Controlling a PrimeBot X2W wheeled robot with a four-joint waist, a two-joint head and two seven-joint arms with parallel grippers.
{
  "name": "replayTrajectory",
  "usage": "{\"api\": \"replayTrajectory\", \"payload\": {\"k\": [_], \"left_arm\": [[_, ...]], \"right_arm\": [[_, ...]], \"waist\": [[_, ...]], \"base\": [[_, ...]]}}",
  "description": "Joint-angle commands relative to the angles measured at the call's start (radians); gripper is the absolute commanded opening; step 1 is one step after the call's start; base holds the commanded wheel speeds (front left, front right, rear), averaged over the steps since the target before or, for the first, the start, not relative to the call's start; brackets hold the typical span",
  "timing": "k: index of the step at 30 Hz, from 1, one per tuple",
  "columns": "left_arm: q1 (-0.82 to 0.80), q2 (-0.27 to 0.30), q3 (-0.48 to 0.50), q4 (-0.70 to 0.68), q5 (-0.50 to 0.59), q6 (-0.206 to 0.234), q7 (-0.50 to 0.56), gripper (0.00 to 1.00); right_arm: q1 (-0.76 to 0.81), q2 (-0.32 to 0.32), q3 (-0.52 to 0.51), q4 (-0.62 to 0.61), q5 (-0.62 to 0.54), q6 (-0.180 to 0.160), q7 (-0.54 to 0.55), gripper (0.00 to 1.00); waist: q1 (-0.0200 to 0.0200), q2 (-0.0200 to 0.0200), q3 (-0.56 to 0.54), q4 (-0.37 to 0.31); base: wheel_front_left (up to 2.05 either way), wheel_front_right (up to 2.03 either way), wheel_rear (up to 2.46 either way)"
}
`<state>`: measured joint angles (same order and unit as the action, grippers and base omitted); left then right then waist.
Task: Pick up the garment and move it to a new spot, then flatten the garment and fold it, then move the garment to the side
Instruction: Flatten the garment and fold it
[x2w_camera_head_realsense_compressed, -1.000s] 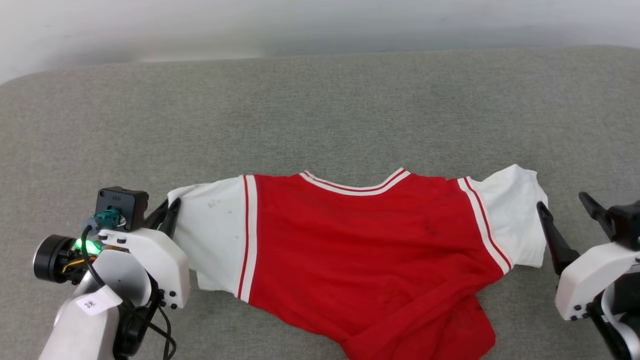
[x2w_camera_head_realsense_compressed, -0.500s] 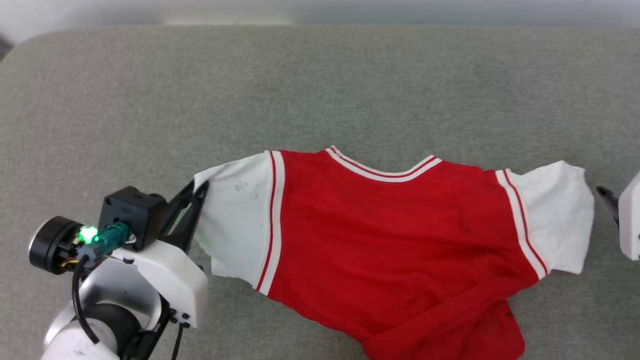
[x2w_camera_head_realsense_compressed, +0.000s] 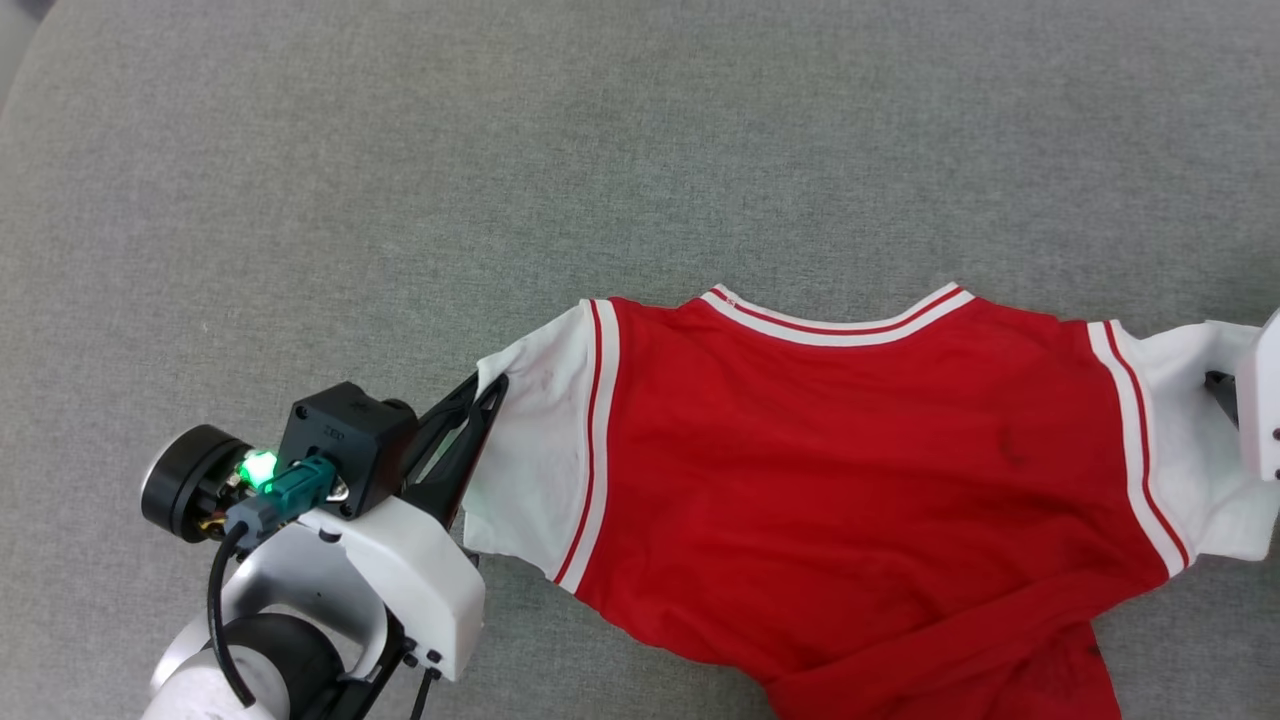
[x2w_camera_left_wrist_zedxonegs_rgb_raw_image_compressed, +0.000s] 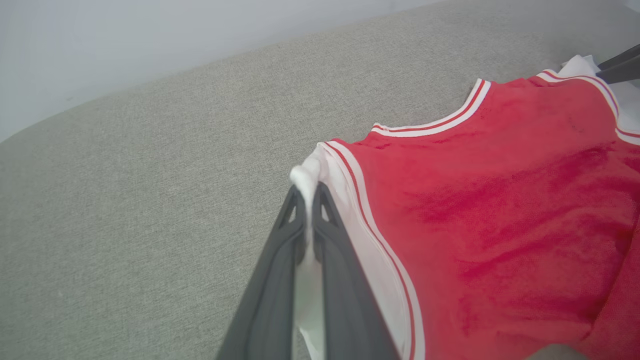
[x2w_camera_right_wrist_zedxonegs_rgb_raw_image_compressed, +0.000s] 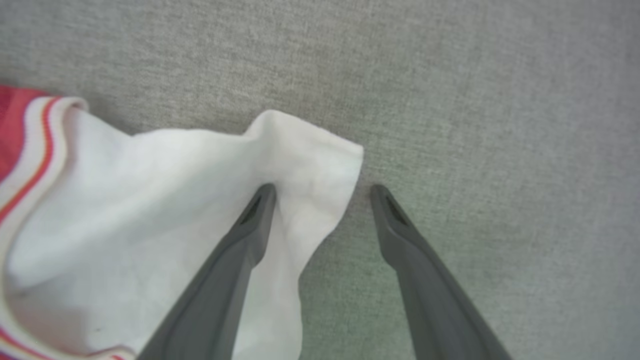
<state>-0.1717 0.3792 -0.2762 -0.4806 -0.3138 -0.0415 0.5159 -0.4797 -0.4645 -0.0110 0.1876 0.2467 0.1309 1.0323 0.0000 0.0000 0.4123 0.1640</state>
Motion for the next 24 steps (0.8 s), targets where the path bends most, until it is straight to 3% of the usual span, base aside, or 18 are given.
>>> {"api": "replayTrajectory", "payload": {"k": [1,7,8,9,16,17,24], "left_arm": [[-0.006,0.002,0.001,0.003,0.001,-0.001,-0.002,0.0],[-0.014,0.0,-0.001,0.028,-0.006,-0.003,-0.017,0.0],[-0.016,0.0,-0.001,0.032,-0.007,-0.003,-0.021,0.0],[-0.017,-0.001,-0.001,0.037,-0.007,-0.002,-0.023,0.0],[-0.01,0.005,0.016,0.072,-0.011,0.008,-0.043,0.0],[-0.003,0.012,0.034,0.075,-0.014,0.017,-0.055,0.0],[0.007,0.035,0.094,0.061,-0.015,0.041,-0.092,0.0]], "right_arm": [[0.009,0.012,0.019,0.027,0.005,0.0,-0.002,1.0],[0.064,0.022,0.106,0.11,0.058,0.003,0.0,1.0],[0.075,0.016,0.124,0.118,0.068,0.006,-0.002,0.53],[0.08,0.006,0.137,0.123,0.074,0.006,-0.01,0.0],[0.037,-0.059,0.107,0.135,0.076,-0.001,-0.142,0.0],[0.007,-0.081,0.087,0.119,0.072,-0.001,-0.204,0.0],[-0.041,-0.106,0.054,0.05,0.098,-0.001,-0.317,0.0]], "waist": [[0.0,0.0,0.009,0.008],[0.0,0.0,0.019,0.017],[0.0,0.0,0.018,0.018],[0.0,0.0,0.016,0.018],[0.0,0.0,-0.039,0.002],[0.0,0.0,-0.076,-0.014],[0.0,0.0,-0.175,-0.062]], "base": [[0.0,0.0,0.0],[0.0,0.0,0.0],[0.0,0.0,0.0],[0.0,0.0,0.0],[0.0,0.0,0.0],[0.0,0.0,0.0],[0.0,0.0,0.0]]}}
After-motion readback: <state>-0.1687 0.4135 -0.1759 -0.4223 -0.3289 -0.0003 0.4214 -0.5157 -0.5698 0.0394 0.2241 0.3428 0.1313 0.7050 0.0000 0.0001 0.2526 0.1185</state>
